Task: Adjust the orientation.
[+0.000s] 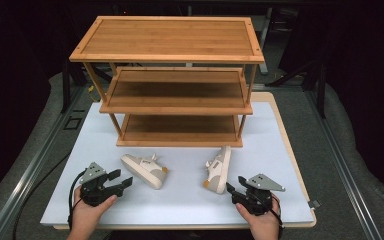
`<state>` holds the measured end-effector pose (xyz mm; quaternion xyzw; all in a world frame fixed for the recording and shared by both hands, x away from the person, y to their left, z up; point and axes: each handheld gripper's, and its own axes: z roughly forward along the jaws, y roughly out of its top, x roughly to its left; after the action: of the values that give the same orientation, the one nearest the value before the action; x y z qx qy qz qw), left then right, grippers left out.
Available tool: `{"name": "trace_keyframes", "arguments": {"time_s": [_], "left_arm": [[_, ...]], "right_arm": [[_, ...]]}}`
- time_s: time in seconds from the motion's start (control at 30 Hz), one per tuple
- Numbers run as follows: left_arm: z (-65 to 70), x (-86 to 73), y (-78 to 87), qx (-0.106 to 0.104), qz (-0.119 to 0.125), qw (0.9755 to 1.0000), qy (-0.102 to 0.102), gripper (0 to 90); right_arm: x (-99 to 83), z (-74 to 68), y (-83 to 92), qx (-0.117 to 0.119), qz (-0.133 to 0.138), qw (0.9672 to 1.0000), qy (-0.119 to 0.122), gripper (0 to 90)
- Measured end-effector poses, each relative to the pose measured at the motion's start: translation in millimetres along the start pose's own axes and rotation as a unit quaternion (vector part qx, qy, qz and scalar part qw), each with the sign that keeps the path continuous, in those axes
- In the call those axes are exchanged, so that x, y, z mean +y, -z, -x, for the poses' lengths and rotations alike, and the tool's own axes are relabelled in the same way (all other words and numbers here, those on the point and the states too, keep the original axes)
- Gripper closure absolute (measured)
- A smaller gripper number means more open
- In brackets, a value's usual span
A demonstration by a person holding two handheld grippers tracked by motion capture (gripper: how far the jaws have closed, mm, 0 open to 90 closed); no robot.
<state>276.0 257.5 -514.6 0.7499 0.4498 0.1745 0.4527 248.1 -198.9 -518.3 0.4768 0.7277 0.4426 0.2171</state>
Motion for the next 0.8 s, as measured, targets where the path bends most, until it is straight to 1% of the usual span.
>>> {"name": "trace_keyframes", "arguments": {"time_s": [0.13, 0.17, 0.23, 0.3, 0.37, 0.47, 0.5, 0.6, 0.67, 0.7, 0.8], "left_arm": [[1.1, 1.0, 0.8, 0.005, -0.001, 1.0000, -0.005, 39.4], [1.8, 1.6, 0.8, 0.008, 0.000, 0.9999, -0.008, 38.6], [2.3, 2.8, 1.8, 0.005, -0.004, 1.0000, -0.005, 38.1], [4.1, 4.1, 2.8, 0.005, -0.003, 1.0000, -0.003, 38.0], [6.0, 6.0, 3.6, 0.000, 0.000, 1.0000, -0.003, 38.0], [9.5, 9.6, 4.5, -0.003, 0.003, 1.0000, -0.008, 38.0], [10.2, 11.4, 4.4, 0.000, 0.006, 0.9999, -0.012, 38.0], [10.1, 17.1, 3.5, 0.003, 0.009, 0.9999, -0.013, 37.9], [10.1, 21.9, 2.6, 0.004, 0.014, 0.9999, -0.008, 36.9], [10.4, 24.3, 2.2, 0.001, 0.012, 0.9999, -0.009, 36.8], [13.8, 29.1, -1.3, 0.003, 0.007, 0.9999, -0.014, 36.4]], "right_arm": [[-0.1, 0.7, 0.7, 0.004, 0.006, 1.0000, -0.003, 48.1], [0.3, 0.7, 1.4, 0.002, 0.010, 1.0000, 0.001, 48.1], [1.0, -0.2, 3.4, 0.004, 0.018, 0.9998, -0.001, 48.1], [1.0, -0.3, 3.7, 0.003, 0.018, 0.9998, -0.002, 48.1], [0.8, 0.1, 4.1, 0.004, 0.018, 0.9998, -0.002, 48.2], [0.8, 0.4, 4.0, 0.005, 0.017, 0.9998, -0.005, 48.3], [0.6, 0.4, 3.6, 0.006, 0.017, 0.9998, -0.005, 48.2], [0.0, -0.3, 3.4, 0.006, 0.015, 0.9998, -0.007, 48.2], [0.0, -0.3, 3.6, 0.006, 0.016, 0.9998, -0.005, 48.2], [0.2, -0.1, 3.8, 0.006, 0.018, 0.9998, -0.003, 48.2], [0.0, 0.6, 3.7, 0.007, 0.018, 0.9998, -0.008, 48.3]]}}
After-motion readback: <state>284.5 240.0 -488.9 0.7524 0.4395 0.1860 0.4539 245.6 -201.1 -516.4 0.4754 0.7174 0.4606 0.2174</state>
